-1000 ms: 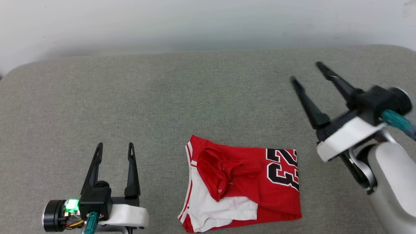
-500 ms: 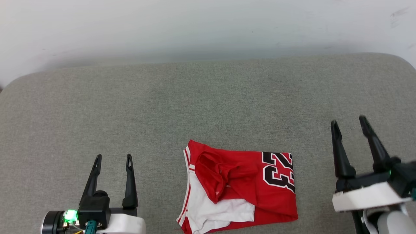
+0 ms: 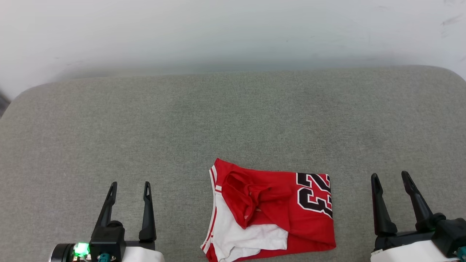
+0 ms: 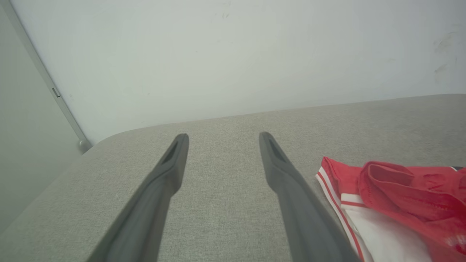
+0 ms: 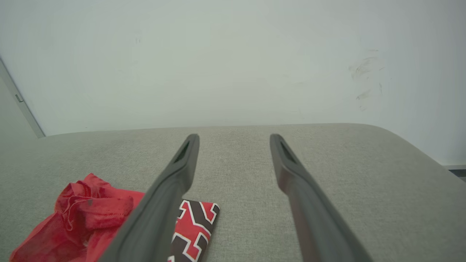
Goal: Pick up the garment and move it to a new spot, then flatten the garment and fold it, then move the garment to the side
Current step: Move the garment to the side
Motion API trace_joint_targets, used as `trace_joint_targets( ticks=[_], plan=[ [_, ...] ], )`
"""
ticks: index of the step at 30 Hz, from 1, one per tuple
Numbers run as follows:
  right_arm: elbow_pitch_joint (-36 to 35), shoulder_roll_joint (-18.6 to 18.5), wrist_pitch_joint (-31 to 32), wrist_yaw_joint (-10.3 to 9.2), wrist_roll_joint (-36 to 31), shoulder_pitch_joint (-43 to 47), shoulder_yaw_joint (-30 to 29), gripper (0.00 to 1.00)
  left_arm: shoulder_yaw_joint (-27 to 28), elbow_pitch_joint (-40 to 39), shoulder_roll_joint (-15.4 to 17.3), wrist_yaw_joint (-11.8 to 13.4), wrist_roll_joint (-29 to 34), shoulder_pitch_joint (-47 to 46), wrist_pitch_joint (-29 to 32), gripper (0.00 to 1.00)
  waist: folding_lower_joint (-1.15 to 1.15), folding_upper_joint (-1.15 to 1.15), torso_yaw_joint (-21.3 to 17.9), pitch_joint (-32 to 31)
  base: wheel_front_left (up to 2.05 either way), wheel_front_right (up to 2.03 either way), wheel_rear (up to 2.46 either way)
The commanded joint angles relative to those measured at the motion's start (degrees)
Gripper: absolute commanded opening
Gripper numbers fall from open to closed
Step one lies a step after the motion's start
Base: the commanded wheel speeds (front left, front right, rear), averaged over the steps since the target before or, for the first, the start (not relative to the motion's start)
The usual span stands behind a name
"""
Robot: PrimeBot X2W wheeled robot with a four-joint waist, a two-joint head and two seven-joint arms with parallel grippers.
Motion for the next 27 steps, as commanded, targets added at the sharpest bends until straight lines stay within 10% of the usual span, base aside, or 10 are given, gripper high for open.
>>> trace_joint_targets(
  ticks=[1,12,27],
  plan=[
    [-0.62,0.28,-0.08,-0.02,-0.28,-0.37,-0.14,1.00,0.15,0.07,-0.12,-0.19,-0.07,0.60,-0.14,1.00,0.00,0.00,-0.02,-0.06,0.00,0.00,0.00],
    [-2.17,-7.61,2.51,-0.02,0.84,-13.30,2.29,1.00,0.13,0.15,-0.34,-0.90,0.30,-0.63,-0.14,1.00,0.00,0.00,0.17,0.56,0.00,0.00,0.00],
    [3.48,-24.82,53.55,-0.02,37.04,-22.82,13.69,1.00,-0.67,0.07,-0.63,-1.36,0.52,-3.34,-0.14,1.00,0.00,0.00,1.41,4.22,0.00,0.00,0.00]
  ],
)
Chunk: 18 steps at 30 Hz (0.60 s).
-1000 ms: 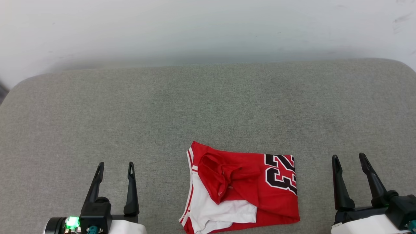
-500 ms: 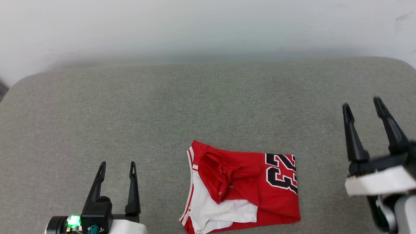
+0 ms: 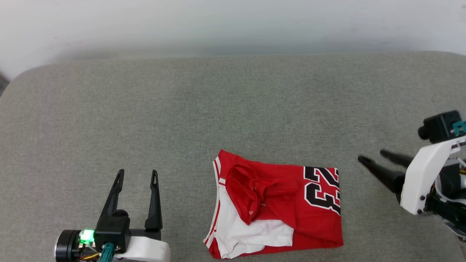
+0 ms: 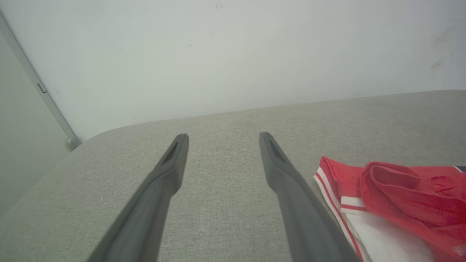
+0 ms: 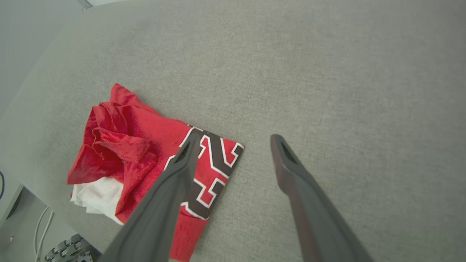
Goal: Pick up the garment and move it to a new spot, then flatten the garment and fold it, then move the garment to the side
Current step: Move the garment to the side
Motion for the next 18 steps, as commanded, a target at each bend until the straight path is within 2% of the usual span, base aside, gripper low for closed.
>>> trace_joint_targets(
  ticks=[1,4,7,18],
  plan=[
    [0.35,-0.18,1.02,-0.02,0.92,0.67,0.14,1.00,0.00,-0.07,0.02,0.01,0.27,-0.62,-0.13,1.00,0.00,0.00,0.25,0.42,0.00,0.00,0.00],
    [2.36,-0.27,6.55,-0.01,6.32,1.88,-0.55,1.00,-0.26,-0.16,-0.06,-0.26,0.25,-1.45,-0.13,1.00,0.00,0.00,0.85,1.54,0.00,0.00,0.00],
    [3.82,0.77,9.40,-0.02,9.92,2.98,-1.02,1.00,-0.41,-0.26,-0.12,-0.35,0.20,-2.33,-0.14,1.00,0.00,0.00,1.61,3.02,0.00,0.00,0.00],
    [10.52,6.40,8.17,-0.04,15.02,4.29,0.13,1.00,-0.89,-0.18,-0.30,-0.92,0.11,-5.41,-0.14,1.00,0.00,0.00,4.27,7.78,0.00,0.00,0.00]
  ],
)
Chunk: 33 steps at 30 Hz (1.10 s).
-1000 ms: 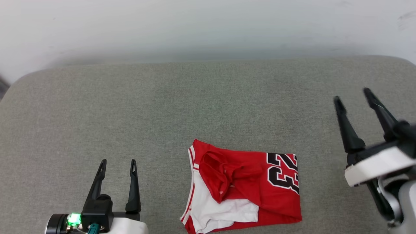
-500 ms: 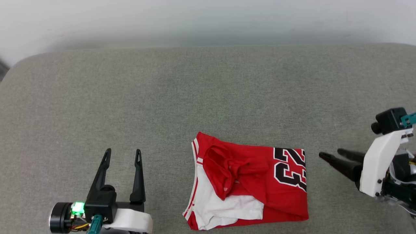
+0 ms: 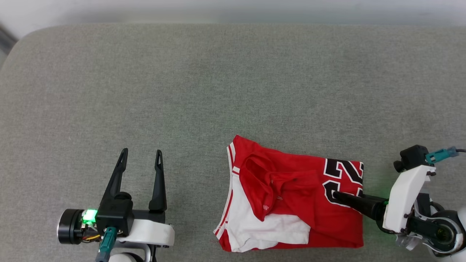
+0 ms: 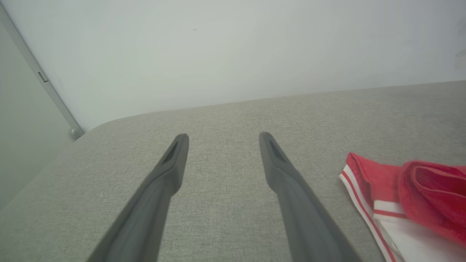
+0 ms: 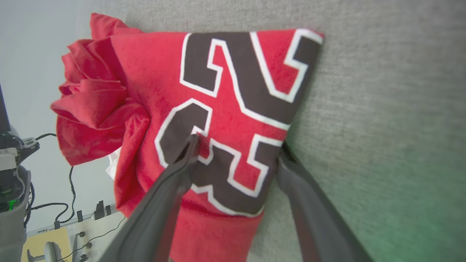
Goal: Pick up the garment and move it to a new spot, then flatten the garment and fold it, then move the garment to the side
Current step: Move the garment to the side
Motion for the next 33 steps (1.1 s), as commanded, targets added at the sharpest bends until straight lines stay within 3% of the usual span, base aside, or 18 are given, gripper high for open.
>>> trace_joint_targets(
  ticks=[1,9,10,11,12,24,33],
  plan=[
    [1.19,0.93,-0.11,-0.08,0.42,0.50,0.75,1.00,-0.14,-0.07,-0.10,-0.10,-0.01,-0.91,-0.14,1.00,0.00,0.00,0.64,0.87,0.00,0.00,0.00],
    [4.24,1.49,-1.30,-0.19,-0.72,0.85,6.75,1.00,-0.34,-0.22,-0.26,-0.17,0.02,-2.13,-0.13,1.00,0.00,0.00,1.62,2.92,0.00,0.00,0.00],
    [4.19,1.23,-1.72,-0.22,-0.97,0.54,7.41,0.73,-0.35,-0.14,-0.29,-0.18,0.00,-2.21,-0.13,1.00,0.00,0.00,1.73,3.01,0.00,0.00,0.00],
    [4.09,0.99,-2.71,-0.32,-1.37,0.13,7.76,0.27,-0.36,-0.05,-0.32,-0.16,-0.02,-2.28,-0.13,1.00,0.00,0.00,1.83,3.05,0.00,0.00,0.00],
    [3.94,0.72,-3.35,-0.35,-1.50,-0.31,8.23,0.00,-0.37,0.04,-0.36,-0.14,-0.06,-2.37,-0.14,1.00,0.00,0.00,1.92,3.02,0.00,0.00,0.00],
    [-2.82,-6.82,-10.80,-0.05,-0.87,-5.46,12.03,0.00,-0.29,1.11,-0.71,0.37,-0.21,0.09,-0.13,1.00,0.00,0.00,1.44,-1.92,0.00,0.00,0.00],
    [-12.63,-15.78,-12.18,-0.05,-4.11,-9.85,17.13,0.00,1.10,0.25,-0.81,0.84,-0.82,2.50,-0.13,1.00,0.00,0.00,-5.16,-4.20,0.00,0.00,0.00]
  ],
)
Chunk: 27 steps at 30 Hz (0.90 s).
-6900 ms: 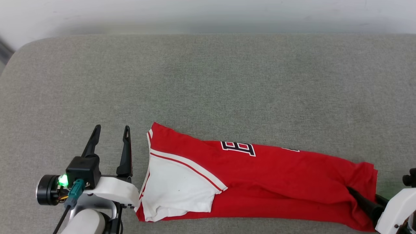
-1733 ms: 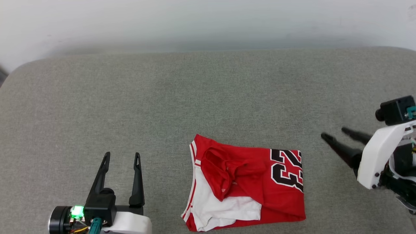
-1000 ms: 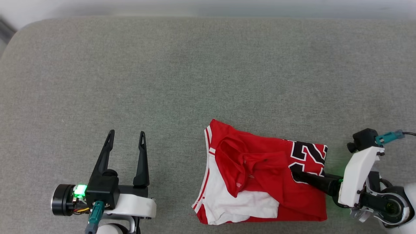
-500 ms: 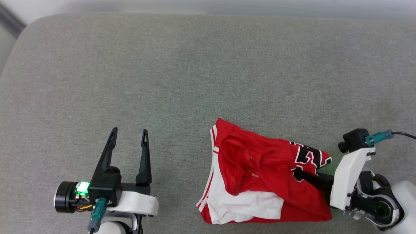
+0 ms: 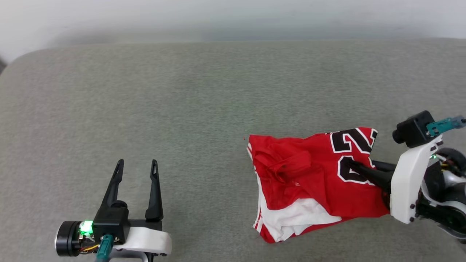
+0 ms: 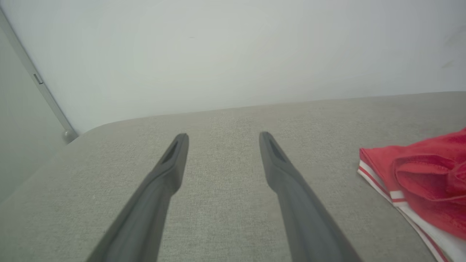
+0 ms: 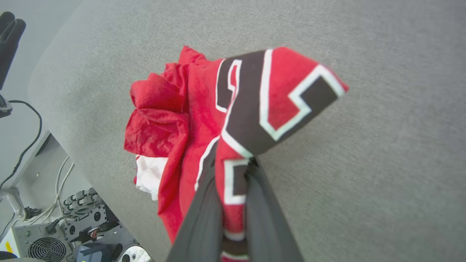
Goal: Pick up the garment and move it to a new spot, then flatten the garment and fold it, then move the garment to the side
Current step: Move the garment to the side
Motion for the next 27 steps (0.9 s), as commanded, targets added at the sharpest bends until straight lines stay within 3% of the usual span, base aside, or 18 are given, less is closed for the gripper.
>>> trace_joint_targets(
  ticks=[1,6,13,19,27],
  plan=[
    [-1.21,-1.49,0.29,-0.02,-0.49,-1.06,0.25,0.00,0.31,-0.27,-0.01,-0.06,-0.30,0.39,-0.13,1.00,0.00,0.00,-3.16,-0.30,0.00,0.00,0.00],
    [-5.39,-6.43,0.92,-0.02,-3.08,-3.02,0.84,0.00,1.84,-1.17,0.37,0.04,0.02,0.30,-0.13,1.00,0.00,0.00,-9.33,1.55,0.00,0.00,0.00],
    [-3.11,-11.21,-2.05,-0.03,-9.30,-4.70,-2.59,0.00,2.92,-2.59,2.12,-0.82,0.69,-1.44,-0.13,1.00,0.00,0.00,-15.14,6.30,0.00,0.00,0.00],
    [3.96,-13.38,-4.18,-0.03,-17.37,-6.95,-5.57,0.00,3.21,-3.88,3.92,-1.68,1.13,-3.92,-0.13,1.00,0.00,0.00,-16.46,11.01,0.00,0.00,0.00],
    [14.77,-12.63,-5.28,-0.04,-22.90,-11.95,-8.70,0.00,3.48,-5.78,5.87,-2.29,1.15,-6.79,-0.13,1.00,0.00,0.00,-16.01,16.47,0.00,0.00,0.00]
  ],
)
